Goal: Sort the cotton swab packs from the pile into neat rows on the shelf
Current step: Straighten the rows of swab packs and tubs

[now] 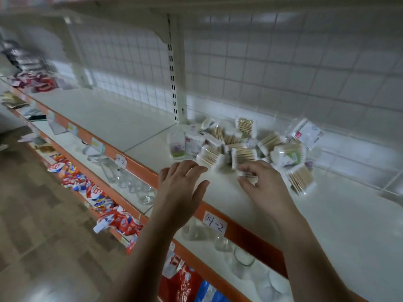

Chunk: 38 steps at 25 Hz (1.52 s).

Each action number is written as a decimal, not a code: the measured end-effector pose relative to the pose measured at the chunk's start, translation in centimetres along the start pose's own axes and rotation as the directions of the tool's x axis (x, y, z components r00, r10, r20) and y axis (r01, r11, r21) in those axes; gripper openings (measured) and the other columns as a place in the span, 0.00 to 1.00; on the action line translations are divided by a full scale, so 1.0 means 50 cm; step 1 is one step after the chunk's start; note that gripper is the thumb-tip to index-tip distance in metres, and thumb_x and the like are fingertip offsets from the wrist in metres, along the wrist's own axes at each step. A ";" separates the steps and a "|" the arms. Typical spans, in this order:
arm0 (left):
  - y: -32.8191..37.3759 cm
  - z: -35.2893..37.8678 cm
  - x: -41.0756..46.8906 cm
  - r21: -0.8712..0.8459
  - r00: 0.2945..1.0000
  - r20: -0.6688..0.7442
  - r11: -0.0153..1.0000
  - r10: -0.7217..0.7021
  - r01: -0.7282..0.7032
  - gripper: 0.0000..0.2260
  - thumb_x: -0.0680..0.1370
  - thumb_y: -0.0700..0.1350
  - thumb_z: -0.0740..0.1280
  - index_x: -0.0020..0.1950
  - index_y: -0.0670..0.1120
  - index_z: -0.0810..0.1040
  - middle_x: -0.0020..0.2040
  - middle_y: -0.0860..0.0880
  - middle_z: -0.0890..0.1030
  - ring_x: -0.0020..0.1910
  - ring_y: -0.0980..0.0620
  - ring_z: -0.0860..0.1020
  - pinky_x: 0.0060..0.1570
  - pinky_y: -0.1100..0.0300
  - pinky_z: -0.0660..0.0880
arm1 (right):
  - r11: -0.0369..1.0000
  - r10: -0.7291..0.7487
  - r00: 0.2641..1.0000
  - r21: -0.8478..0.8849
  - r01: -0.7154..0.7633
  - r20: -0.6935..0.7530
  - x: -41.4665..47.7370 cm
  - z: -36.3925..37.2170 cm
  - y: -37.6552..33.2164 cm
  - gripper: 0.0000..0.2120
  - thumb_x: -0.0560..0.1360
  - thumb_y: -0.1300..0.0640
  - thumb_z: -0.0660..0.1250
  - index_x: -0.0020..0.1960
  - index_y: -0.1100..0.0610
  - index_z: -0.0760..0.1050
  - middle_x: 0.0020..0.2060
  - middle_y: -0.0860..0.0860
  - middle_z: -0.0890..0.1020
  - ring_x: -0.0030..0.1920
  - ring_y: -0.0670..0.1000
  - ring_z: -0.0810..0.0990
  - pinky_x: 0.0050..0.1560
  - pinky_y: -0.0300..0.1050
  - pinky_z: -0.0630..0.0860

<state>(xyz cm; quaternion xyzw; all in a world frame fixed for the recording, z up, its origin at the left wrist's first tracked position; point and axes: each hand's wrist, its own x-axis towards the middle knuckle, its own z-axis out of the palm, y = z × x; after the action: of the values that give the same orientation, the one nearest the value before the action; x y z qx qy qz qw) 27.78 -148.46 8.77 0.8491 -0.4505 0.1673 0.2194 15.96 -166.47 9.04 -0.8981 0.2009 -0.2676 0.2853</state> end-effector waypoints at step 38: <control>-0.198 0.103 0.266 -0.330 0.945 -0.193 0.890 0.264 -0.316 0.11 0.77 0.51 0.61 0.53 0.52 0.79 0.54 0.55 0.79 0.53 0.51 0.76 0.51 0.54 0.67 | 0.895 0.367 0.834 -0.087 -0.437 -0.411 0.137 0.114 0.005 0.17 0.66 0.55 0.75 0.54 0.53 0.78 0.45 0.49 0.81 0.46 0.49 0.78 0.45 0.41 0.73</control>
<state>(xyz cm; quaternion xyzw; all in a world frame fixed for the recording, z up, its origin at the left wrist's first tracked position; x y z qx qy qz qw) 43.68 -155.43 8.63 0.7040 -0.5783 0.1742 0.3736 24.63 -167.88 7.41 -0.7870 0.4604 -0.3533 0.2092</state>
